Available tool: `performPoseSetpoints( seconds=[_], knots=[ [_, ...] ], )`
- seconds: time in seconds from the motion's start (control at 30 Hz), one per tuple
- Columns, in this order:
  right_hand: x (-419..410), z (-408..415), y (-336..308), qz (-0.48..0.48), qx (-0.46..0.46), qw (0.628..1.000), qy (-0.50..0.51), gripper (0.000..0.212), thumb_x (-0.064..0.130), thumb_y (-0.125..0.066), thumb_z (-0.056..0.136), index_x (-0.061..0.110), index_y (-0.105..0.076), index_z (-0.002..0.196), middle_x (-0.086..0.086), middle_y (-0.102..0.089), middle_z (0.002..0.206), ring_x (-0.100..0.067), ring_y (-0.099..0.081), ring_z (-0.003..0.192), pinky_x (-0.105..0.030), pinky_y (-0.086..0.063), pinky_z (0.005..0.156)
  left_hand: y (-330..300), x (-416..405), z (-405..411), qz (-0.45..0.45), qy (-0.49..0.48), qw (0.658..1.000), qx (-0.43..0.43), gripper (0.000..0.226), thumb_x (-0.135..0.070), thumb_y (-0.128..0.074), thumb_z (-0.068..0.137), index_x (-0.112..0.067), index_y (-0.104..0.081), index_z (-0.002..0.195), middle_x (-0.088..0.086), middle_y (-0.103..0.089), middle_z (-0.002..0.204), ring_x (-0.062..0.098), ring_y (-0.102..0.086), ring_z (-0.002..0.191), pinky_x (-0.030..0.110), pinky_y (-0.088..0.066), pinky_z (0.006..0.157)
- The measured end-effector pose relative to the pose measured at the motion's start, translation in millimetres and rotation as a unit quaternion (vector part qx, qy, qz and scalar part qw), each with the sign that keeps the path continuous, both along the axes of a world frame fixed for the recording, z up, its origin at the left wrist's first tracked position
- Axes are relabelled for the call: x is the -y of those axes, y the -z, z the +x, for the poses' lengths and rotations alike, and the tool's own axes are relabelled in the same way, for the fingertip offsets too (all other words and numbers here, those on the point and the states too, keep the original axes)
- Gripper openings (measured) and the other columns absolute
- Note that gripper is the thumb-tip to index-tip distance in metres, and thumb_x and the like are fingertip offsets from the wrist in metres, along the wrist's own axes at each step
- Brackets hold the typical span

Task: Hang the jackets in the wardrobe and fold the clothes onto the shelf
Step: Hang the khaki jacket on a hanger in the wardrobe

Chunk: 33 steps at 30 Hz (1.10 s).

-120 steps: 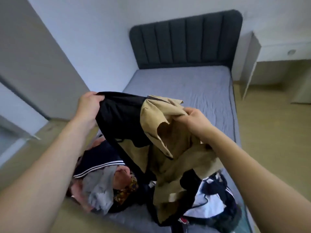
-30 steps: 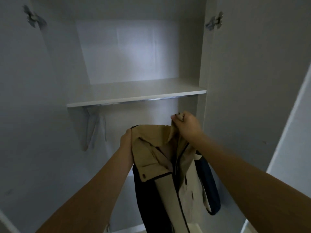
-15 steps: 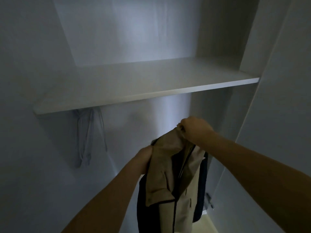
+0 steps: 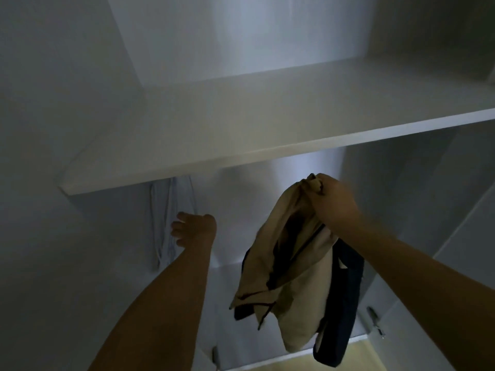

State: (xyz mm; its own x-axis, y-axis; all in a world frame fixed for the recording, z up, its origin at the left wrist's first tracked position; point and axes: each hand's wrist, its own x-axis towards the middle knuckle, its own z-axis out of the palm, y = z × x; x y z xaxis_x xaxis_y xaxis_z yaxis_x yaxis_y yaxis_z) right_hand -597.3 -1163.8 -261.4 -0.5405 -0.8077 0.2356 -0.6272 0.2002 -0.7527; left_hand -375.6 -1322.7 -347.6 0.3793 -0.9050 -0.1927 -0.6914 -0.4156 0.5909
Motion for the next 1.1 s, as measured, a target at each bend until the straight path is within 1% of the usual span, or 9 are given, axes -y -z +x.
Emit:
performPoseSetpoints(
  seconds=[0.1, 0.17, 0.27, 0.43, 0.57, 0.77, 0.83, 0.97, 1.1],
  knots=[
    [13, 6, 2, 0.060, -0.050, 0.996, -0.040, 0.030, 0.038, -0.057, 0.093, 0.021, -0.042, 0.073, 0.005, -0.050, 0.069, -0.010, -0.049, 0.062, -0.022, -0.030, 0.051, 9, 23, 5, 0.025, 0.043, 0.998, -0.047, 0.041, -0.015, -0.048, 0.095, 0.000, -0.048, 0.133, 0.021, -0.055, 0.131, 0.037, -0.055, 0.117, 0.048, -0.045, 0.101],
    [18, 8, 4, 0.115, -0.076, 0.987, -0.082, 0.023, 0.030, -0.059, 0.091, 0.018, -0.041, 0.082, 0.004, -0.050, 0.073, -0.013, -0.051, 0.065, -0.021, -0.029, 0.049, 9, 30, 2, -0.039, 0.053, 0.994, -0.084, 0.030, -0.011, -0.043, 0.097, -0.002, -0.055, 0.124, 0.021, -0.060, 0.124, 0.037, -0.058, 0.112, 0.046, -0.045, 0.099],
    [16, 4, 8, 0.153, -0.114, 0.975, -0.114, 0.016, 0.022, -0.056, 0.089, 0.015, -0.041, 0.087, 0.003, -0.050, 0.075, -0.010, -0.048, 0.063, -0.022, -0.029, 0.049, -3, 23, -1, -0.151, 0.022, 0.973, -0.173, 0.023, 0.000, -0.038, 0.092, -0.009, -0.057, 0.102, 0.020, -0.061, 0.114, 0.036, -0.057, 0.108, 0.043, -0.046, 0.093],
    [-9, -14, 5, 0.196, -0.231, 0.945, -0.123, 0.024, 0.004, -0.051, 0.083, 0.018, -0.034, 0.073, 0.002, -0.037, 0.076, -0.011, -0.038, 0.062, -0.023, -0.026, 0.050, -1, -29, 6, -0.132, 0.056, 0.953, -0.265, 0.022, 0.000, -0.038, 0.093, -0.012, -0.054, 0.086, 0.023, -0.061, 0.110, 0.039, -0.060, 0.102, 0.052, -0.051, 0.092],
    [-42, -31, 3, 0.171, -0.320, 0.925, -0.109, 0.012, 0.003, -0.050, 0.086, 0.010, -0.052, 0.096, -0.001, -0.040, 0.087, -0.017, -0.044, 0.068, -0.029, -0.041, 0.061, -12, -118, 14, -0.126, 0.168, 0.956, -0.203, 0.022, -0.002, -0.043, 0.094, -0.007, -0.055, 0.076, 0.010, -0.056, 0.075, 0.028, -0.057, 0.072, 0.038, -0.050, 0.063],
    [-90, -64, -8, 0.212, -0.485, 0.841, -0.116, 0.018, 0.015, -0.046, 0.098, 0.014, -0.055, 0.113, -0.006, -0.055, 0.105, -0.022, -0.056, 0.088, -0.028, -0.042, 0.066, -71, -240, 20, -0.048, 0.263, 0.954, -0.134, 0.019, -0.005, -0.045, 0.097, -0.001, -0.056, 0.082, 0.009, -0.051, 0.075, 0.022, -0.055, 0.065, 0.047, -0.060, 0.072],
    [-102, -75, -15, 0.241, -0.506, 0.822, -0.108, 0.020, 0.018, -0.047, 0.099, 0.013, -0.056, 0.115, -0.007, -0.057, 0.110, -0.024, -0.059, 0.095, -0.028, -0.041, 0.067, -95, -279, 19, -0.007, 0.283, 0.950, -0.128, 0.021, -0.007, -0.046, 0.097, -0.006, -0.054, 0.078, 0.009, -0.054, 0.076, 0.020, -0.057, 0.062, 0.037, -0.061, 0.064],
    [-126, -96, -18, 0.258, -0.438, 0.859, -0.064, 0.019, 0.009, -0.047, 0.094, 0.008, -0.059, 0.109, -0.011, -0.060, 0.112, -0.027, -0.061, 0.100, -0.033, -0.047, 0.073, -138, -348, 4, 0.040, 0.330, 0.934, -0.132, 0.019, -0.006, -0.046, 0.095, -0.006, -0.059, 0.081, 0.020, -0.064, 0.094, 0.027, -0.064, 0.073, 0.037, -0.060, 0.064],
    [-145, -119, -17, 0.184, -0.146, 0.972, 0.025, 0.015, 0.011, -0.045, 0.095, 0.003, -0.054, 0.086, -0.019, -0.062, 0.103, -0.035, -0.060, 0.094, -0.034, -0.044, 0.068, -174, -401, -9, 0.066, 0.372, 0.914, -0.149, 0.017, -0.004, -0.045, 0.095, -0.005, -0.059, 0.084, 0.019, -0.069, 0.097, 0.028, -0.072, 0.067, 0.032, -0.059, 0.057]
  ],
)
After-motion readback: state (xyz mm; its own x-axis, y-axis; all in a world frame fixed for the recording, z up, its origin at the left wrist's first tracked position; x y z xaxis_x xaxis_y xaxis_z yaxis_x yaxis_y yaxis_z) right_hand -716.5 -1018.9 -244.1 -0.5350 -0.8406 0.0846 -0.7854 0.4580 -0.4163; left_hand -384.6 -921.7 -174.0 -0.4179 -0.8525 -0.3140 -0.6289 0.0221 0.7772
